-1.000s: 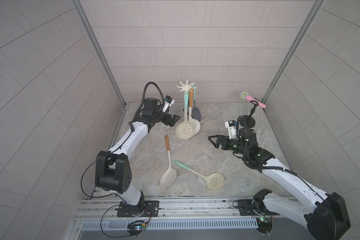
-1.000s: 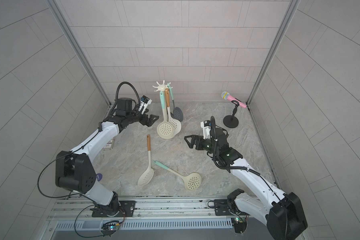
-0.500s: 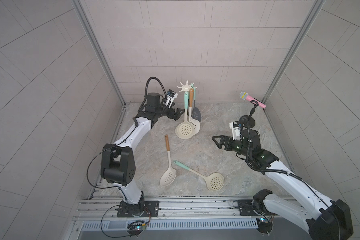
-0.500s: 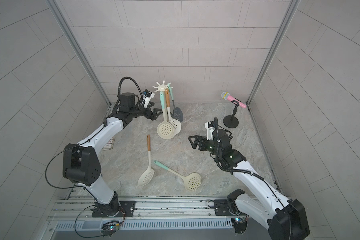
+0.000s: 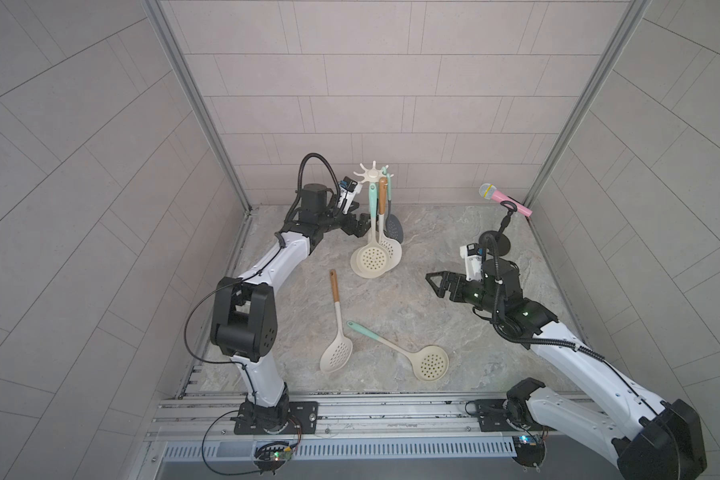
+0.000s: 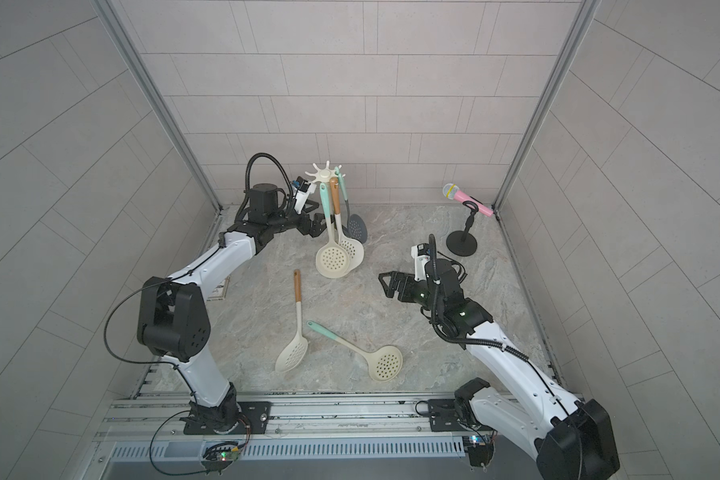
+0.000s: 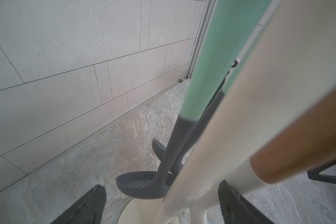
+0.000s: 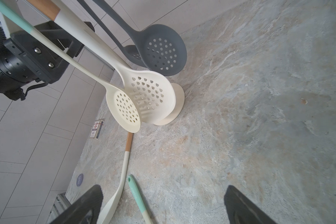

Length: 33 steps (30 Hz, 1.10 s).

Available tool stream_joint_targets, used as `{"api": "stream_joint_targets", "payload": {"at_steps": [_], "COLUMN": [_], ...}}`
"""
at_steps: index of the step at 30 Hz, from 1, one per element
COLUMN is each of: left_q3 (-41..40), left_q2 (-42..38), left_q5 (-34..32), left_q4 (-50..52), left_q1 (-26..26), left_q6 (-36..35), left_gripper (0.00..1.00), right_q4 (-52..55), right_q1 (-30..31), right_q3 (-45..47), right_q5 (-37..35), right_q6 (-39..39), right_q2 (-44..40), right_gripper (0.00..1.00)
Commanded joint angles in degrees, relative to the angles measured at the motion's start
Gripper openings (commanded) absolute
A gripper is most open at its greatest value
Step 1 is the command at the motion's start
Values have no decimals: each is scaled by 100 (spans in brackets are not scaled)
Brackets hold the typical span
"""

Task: Hang the skimmer on the kitchen utensil rack
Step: Adjust the rack at the center of the board.

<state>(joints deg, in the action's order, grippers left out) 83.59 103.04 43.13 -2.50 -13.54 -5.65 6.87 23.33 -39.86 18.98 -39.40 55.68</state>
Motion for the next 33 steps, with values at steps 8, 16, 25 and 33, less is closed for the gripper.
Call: {"api": "stream_joint_targets", "payload": {"at_steps": [8, 16, 25, 33], "left_q3": [322, -156, -567, -598], "left_q2": [203, -93, -524, -678], "left_q5": [222, 25, -833, -1160], "left_q4": [-566, -873, -893, -849], "left_q1": [-107, -135, -326, -461], "left_q6": [455, 518, 512, 521], "left_gripper": [59, 44, 25, 10], "right_q4": [112, 92, 42, 36], "right_q1": [-77, -90, -83, -88], "right_q3": [-22, -40, 46, 101], "right_q5": [-159, -151, -140, -122], "right_q6": [81, 65, -33, -130], "right_q2": [-27, 51, -46, -136], "right_gripper": [99, 99, 98, 97]}}
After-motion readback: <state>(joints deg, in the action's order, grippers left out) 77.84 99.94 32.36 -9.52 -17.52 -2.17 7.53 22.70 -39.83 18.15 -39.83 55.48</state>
